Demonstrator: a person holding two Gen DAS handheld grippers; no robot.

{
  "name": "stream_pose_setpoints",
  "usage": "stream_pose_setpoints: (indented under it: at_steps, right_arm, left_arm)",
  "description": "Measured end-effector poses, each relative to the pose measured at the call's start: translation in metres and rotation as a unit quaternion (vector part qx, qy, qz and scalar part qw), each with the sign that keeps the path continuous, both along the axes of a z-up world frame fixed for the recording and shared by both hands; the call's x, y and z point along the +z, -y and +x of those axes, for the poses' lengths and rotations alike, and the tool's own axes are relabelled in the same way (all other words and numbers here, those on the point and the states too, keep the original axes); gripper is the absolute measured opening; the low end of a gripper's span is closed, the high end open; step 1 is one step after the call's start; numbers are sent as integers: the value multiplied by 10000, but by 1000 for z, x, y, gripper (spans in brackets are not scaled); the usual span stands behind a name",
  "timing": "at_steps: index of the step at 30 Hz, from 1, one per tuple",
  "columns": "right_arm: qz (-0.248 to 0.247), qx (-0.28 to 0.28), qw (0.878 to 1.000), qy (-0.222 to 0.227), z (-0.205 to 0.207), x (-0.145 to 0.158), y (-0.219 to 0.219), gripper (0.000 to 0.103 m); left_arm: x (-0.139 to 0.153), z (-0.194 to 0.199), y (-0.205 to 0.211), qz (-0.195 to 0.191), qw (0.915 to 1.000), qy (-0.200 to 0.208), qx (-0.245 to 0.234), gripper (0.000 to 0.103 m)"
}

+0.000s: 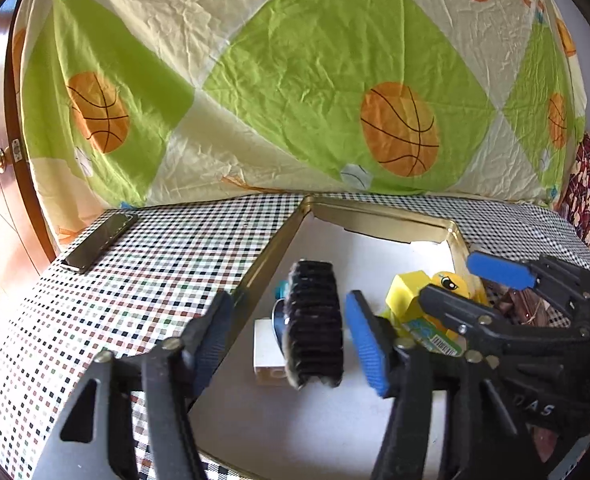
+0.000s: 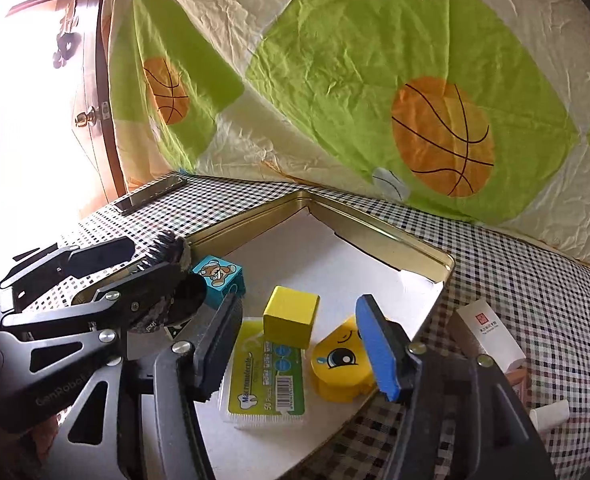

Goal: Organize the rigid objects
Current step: 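Lower brush and yellow cube into the tray and open both tools, then grasp white charger plug with right tool while left tool approaches pink photo frame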

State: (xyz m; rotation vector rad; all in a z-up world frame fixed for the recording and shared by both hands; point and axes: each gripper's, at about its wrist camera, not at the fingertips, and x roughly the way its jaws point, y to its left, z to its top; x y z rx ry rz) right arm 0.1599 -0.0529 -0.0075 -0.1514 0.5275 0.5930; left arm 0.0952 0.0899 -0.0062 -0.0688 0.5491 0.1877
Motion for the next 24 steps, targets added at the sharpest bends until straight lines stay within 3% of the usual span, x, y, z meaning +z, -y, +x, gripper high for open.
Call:
stream_pose_setpoints:
  at_steps: [4, 5, 16, 24]
  right_arm:
    - [56, -252, 9992, 298, -16, 6, 38, 69]
    - [68, -357, 9987, 346, -17, 7, 49, 69]
    - [195, -1748, 9842, 200, -2, 1, 171, 75]
    - [103, -1682, 9852, -307, 14, -15, 182, 75]
  left_arm:
    - [6, -14, 10, -34, 9996, 284, 15, 101]
    - [7, -17, 14, -50, 9994, 345, -8, 102]
    - [11, -14, 95, 66, 9965, 462, -698, 102]
    - [2, -6, 139, 250, 9941, 308, -1009, 102]
